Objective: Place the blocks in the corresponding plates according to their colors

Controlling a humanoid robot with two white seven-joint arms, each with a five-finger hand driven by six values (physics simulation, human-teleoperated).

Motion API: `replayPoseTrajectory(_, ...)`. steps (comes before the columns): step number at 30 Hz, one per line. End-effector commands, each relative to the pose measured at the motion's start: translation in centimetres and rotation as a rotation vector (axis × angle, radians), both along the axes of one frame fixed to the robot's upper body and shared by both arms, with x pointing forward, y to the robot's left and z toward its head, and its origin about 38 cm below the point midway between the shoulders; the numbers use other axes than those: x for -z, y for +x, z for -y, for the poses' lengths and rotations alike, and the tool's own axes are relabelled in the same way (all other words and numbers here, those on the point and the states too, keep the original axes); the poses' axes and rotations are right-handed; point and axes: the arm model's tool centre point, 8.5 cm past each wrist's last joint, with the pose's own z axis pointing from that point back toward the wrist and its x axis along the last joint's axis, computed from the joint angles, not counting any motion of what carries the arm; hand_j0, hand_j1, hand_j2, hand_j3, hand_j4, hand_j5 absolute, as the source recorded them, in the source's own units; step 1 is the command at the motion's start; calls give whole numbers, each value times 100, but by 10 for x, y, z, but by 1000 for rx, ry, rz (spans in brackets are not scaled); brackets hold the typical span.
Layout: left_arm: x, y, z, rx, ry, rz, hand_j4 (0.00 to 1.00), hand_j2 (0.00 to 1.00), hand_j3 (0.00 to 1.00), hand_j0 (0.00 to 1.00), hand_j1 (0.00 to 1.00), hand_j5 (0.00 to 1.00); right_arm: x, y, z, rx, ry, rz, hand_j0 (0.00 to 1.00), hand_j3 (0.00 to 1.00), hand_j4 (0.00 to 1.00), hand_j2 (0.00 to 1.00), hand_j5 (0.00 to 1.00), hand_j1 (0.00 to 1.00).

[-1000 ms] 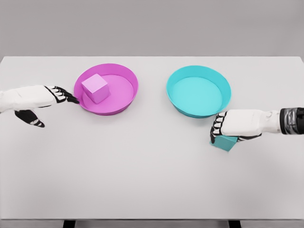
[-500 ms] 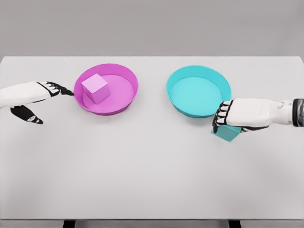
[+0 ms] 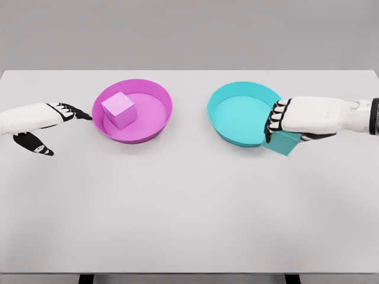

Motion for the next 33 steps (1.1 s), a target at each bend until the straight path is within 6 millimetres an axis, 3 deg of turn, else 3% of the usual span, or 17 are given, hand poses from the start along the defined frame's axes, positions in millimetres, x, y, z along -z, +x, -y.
replayPoseTrajectory(1, -1, 0, 0, -3, -6, -1, 100, 100, 100, 100, 100, 100, 4, 7, -4, 7, 9, -14, 55, 55, 55, 55, 55, 55)
replayPoseTrajectory(21, 2, 2, 2, -5, -16, -2, 100, 100, 100, 100, 100, 100, 22, 84, -53, 61, 38, -58, 55, 55, 55, 55, 55, 55)
replayPoseTrajectory(26, 2, 2, 1, -7, -16, -3, 100, 100, 100, 100, 100, 100, 22, 108, -54, 118, 39, -57, 55, 55, 55, 55, 55, 55)
replayPoseTrajectory(33, 3, 3, -2, -17, -16, -6, 100, 100, 100, 100, 100, 100, 30, 124, -45, 184, 35, -76, 56, 56, 56, 56, 56, 56)
